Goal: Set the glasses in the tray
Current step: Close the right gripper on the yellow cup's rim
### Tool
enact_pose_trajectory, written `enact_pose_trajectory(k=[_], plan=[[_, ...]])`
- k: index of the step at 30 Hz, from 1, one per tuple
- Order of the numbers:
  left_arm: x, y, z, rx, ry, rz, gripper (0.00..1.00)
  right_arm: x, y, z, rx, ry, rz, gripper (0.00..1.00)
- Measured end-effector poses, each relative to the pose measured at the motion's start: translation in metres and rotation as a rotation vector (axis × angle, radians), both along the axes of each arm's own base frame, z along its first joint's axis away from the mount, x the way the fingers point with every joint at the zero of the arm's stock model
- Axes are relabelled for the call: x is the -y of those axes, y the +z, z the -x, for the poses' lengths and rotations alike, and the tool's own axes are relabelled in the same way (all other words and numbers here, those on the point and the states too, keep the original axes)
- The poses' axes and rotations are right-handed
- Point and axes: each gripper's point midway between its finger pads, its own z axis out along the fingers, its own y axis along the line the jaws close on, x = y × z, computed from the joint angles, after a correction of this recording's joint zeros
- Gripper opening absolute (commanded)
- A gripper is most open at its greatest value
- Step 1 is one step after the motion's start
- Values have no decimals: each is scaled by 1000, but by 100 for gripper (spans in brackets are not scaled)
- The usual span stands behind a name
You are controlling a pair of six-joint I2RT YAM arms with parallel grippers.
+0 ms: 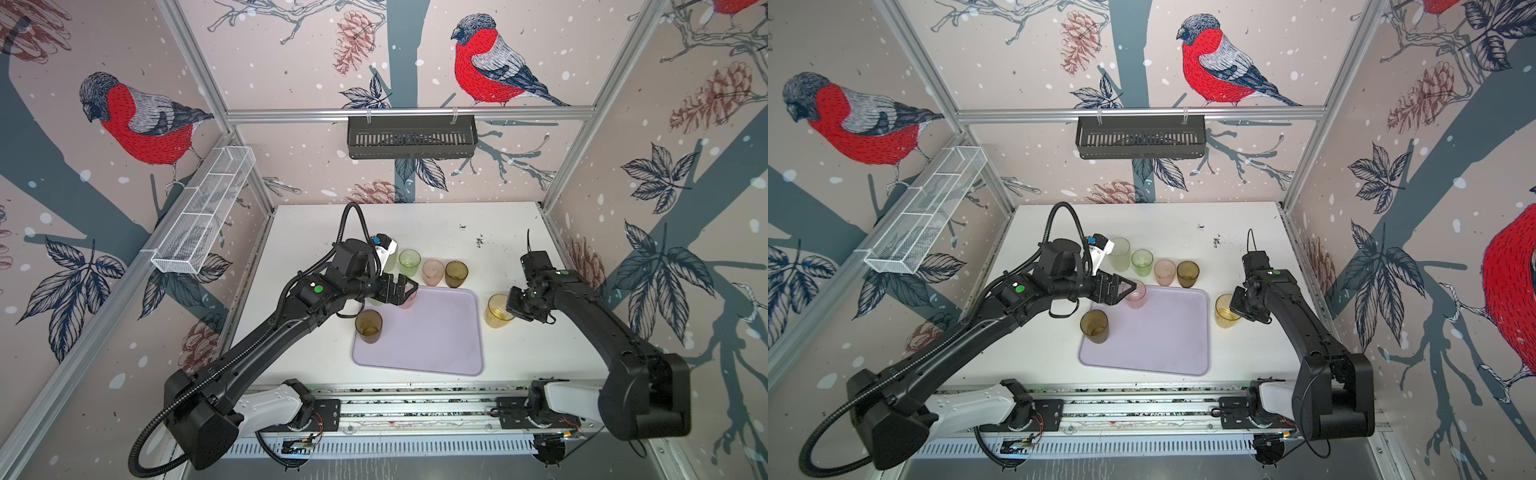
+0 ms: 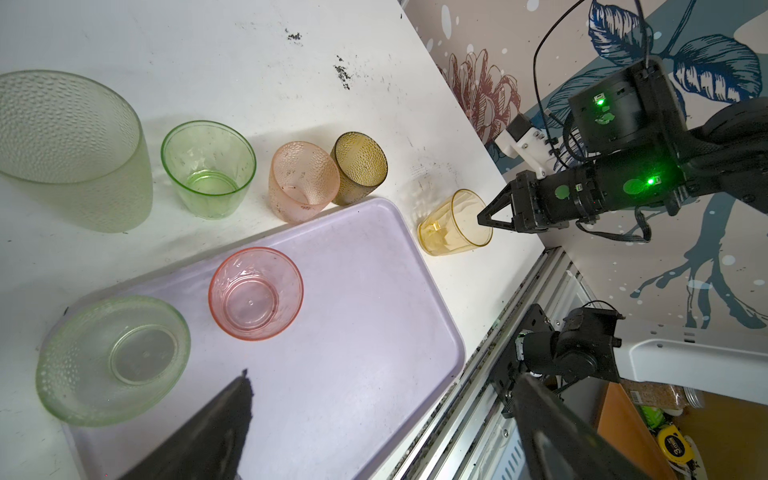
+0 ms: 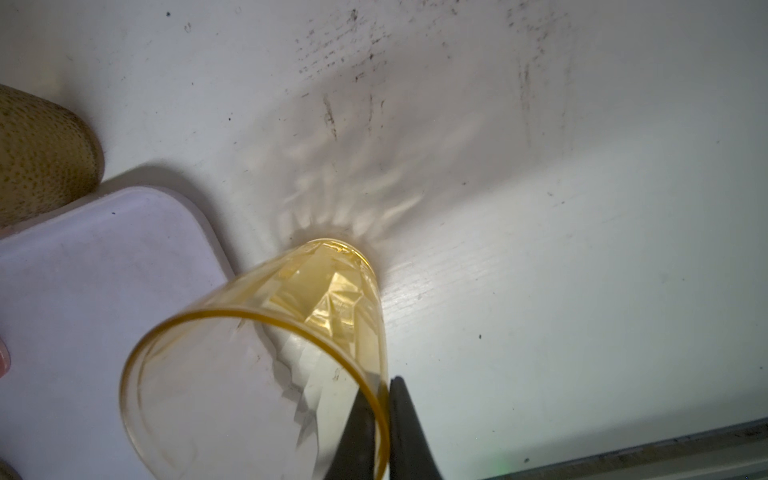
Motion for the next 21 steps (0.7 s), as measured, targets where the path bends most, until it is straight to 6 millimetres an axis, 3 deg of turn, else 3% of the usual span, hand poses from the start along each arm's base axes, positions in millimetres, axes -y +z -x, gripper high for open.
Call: enact_pose_trajectory(k=[21], plan=[[-2, 2, 1, 9, 7, 2, 97, 1, 10, -4, 32, 4, 27, 2]])
